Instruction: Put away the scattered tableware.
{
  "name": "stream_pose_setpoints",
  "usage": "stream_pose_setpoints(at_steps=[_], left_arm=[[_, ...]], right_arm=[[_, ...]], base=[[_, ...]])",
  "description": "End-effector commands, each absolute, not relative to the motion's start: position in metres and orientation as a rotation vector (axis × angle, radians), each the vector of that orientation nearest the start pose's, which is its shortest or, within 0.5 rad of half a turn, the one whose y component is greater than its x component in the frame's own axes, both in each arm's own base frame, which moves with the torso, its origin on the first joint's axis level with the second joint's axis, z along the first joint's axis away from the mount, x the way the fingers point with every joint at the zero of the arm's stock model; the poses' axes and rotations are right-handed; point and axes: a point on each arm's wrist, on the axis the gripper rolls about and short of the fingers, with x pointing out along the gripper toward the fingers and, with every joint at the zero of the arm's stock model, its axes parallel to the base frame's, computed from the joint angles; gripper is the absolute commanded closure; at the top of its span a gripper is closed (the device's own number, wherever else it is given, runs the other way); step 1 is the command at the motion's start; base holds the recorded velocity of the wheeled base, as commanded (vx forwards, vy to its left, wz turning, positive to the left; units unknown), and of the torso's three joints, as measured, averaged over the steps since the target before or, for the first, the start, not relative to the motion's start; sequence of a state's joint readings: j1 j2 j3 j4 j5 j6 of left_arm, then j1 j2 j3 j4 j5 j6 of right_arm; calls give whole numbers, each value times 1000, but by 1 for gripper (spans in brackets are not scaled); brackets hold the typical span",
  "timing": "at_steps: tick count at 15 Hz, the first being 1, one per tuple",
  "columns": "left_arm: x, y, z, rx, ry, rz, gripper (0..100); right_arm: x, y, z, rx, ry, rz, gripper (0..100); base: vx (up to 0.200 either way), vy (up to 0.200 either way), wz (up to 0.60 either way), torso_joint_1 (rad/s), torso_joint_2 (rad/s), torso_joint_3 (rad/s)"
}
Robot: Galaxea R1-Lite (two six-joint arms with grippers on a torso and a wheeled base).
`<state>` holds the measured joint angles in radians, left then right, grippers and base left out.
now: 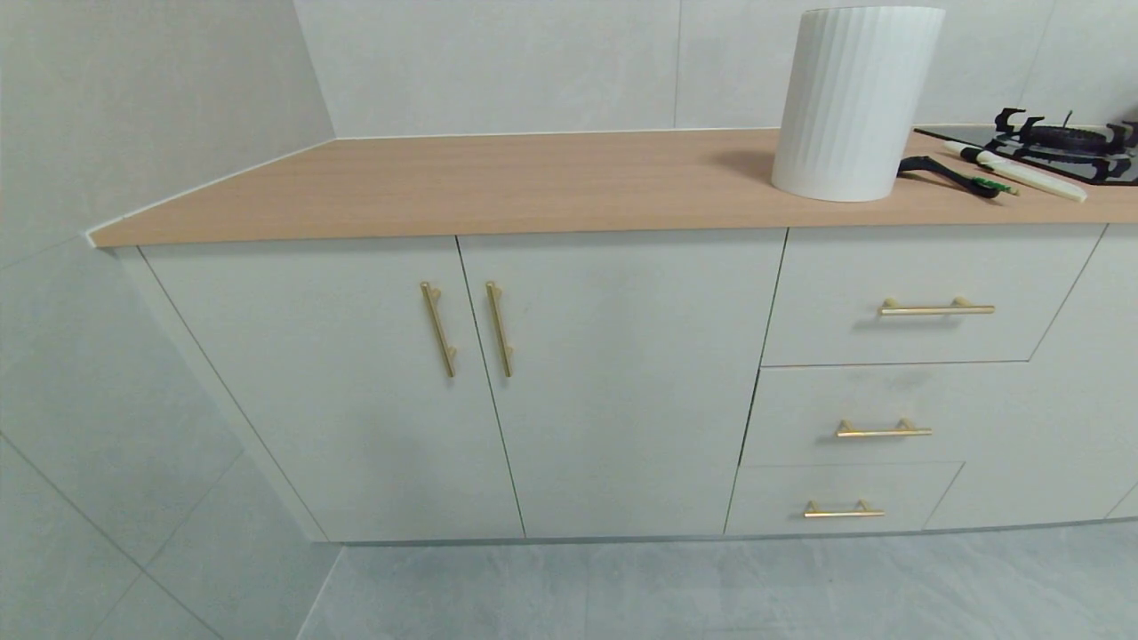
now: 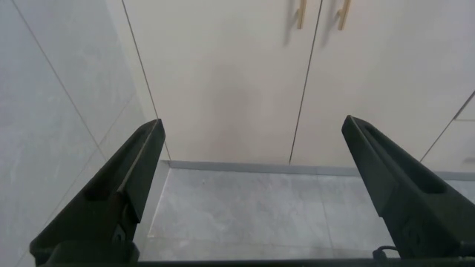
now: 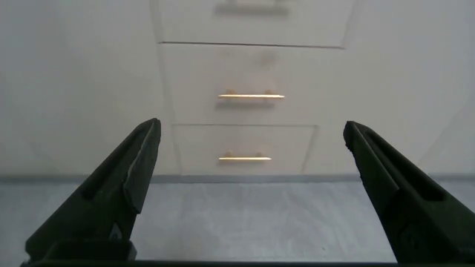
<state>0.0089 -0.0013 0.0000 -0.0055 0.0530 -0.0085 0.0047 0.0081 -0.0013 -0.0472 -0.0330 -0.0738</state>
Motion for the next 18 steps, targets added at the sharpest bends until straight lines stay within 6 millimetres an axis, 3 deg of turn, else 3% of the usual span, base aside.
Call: stream_pose_setpoints(at_steps=[1,6,18], left_arm=[[-23,1,76,-9,-6,63,0],[-23,1,76,-9,-6,63,0],[-23,1,76,-8,-6,61,0]], right_arm=[[-23,1,80,-82,-44,29,0],[-23,-2,75,-14,14,-72,0],[-23,-1,76,-15,2,-57,0]], base=[[0,0,0,0,0,0],[0,0,0,0,0,0],[0,0,0,0,0,0]])
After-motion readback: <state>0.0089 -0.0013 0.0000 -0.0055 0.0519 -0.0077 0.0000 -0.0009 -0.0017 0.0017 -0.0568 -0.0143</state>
